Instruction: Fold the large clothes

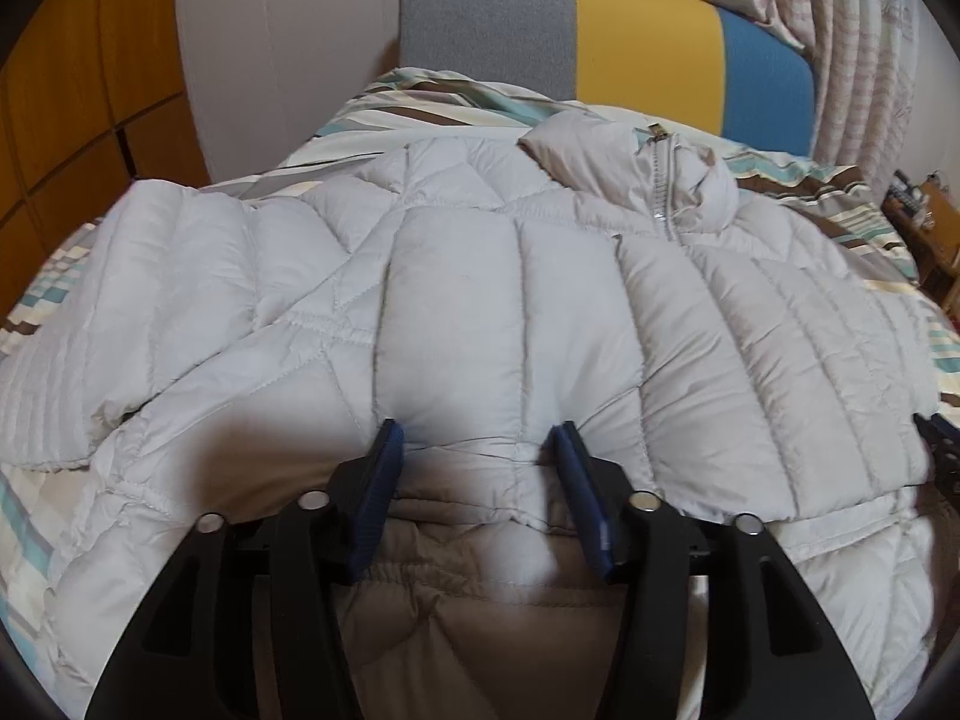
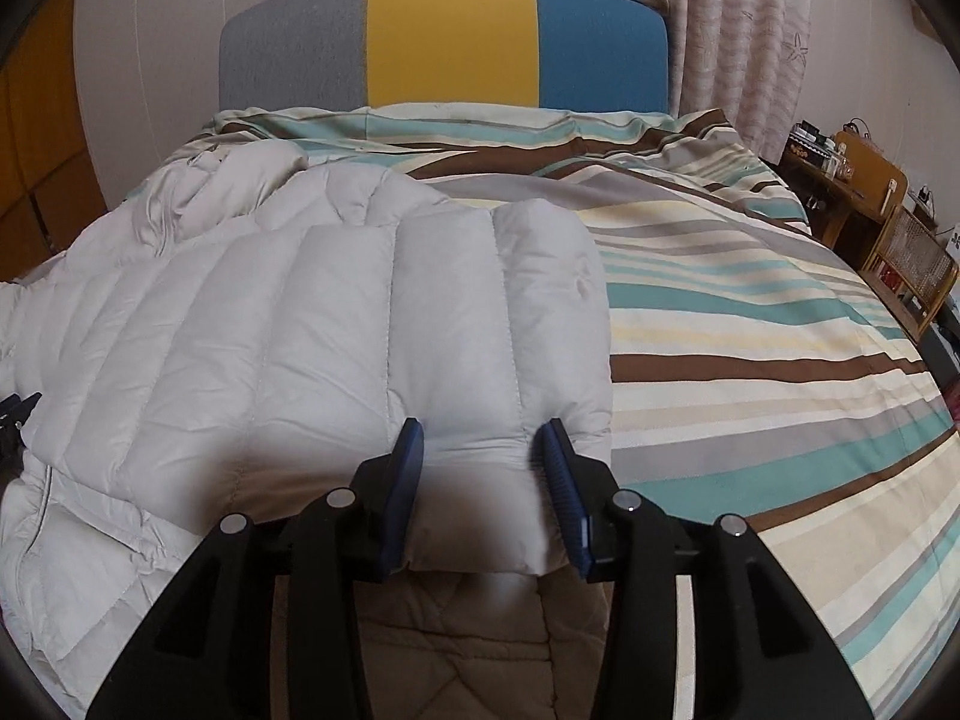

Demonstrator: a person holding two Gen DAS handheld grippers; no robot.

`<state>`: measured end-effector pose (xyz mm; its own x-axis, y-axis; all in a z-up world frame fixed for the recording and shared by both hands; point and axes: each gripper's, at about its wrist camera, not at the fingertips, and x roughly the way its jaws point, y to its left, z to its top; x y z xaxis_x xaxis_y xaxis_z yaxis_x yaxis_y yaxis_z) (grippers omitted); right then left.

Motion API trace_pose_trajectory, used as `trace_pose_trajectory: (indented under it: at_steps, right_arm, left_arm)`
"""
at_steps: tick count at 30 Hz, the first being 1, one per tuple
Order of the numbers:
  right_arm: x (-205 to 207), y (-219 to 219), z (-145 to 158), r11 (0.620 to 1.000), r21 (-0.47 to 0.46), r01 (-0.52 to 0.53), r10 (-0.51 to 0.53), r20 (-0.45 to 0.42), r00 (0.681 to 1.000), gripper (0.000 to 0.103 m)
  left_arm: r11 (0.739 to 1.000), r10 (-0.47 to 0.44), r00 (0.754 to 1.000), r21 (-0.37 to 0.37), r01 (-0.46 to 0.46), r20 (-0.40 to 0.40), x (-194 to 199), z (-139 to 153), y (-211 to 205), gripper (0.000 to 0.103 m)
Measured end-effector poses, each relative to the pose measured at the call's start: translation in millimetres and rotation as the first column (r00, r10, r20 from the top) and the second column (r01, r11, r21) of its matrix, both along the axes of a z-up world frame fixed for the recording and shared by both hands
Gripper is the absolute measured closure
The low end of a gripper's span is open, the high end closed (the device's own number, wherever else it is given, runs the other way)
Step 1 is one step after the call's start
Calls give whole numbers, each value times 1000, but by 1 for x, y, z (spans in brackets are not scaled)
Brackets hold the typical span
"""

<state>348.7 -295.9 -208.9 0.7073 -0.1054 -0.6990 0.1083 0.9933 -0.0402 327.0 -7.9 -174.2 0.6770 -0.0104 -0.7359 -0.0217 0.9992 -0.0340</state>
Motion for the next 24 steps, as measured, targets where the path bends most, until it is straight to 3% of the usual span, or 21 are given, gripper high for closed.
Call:
trace_pose_trajectory:
  at_steps: [4, 5, 11, 17, 21, 24]
  right_arm:
    - [-1, -1, 0, 1000, 0, -3, 3, 2, 1000, 56]
    - [-2, 0, 0, 1000, -6, -3, 3, 2, 1000, 54]
    - [-1, 2, -1, 1000, -21, 0, 0, 0, 1000, 52]
    - [0, 3, -1, 1000, -23, 2, -2, 0, 1000, 50]
    - [0, 2, -1, 1000, -22, 3, -3, 0, 1000, 48]
    - [-1, 2, -1, 1000, -21, 2, -2, 0, 1000, 47]
  left_arm:
    - [988, -65, 998, -137, 67, 18, -8, 9, 12, 7]
    - [988, -58, 998, -145, 60, 13, -12, 12, 15, 4]
    - [965, -3, 1000, -260, 10, 30, -38, 30, 49, 4]
    - [942, 150, 983, -316, -111, 102, -60, 56, 113, 4]
    - [890, 333, 936, -366, -272, 115, -75, 64, 180, 4]
    - [803, 496, 866, -411, -431, 61, -86, 56, 236, 7]
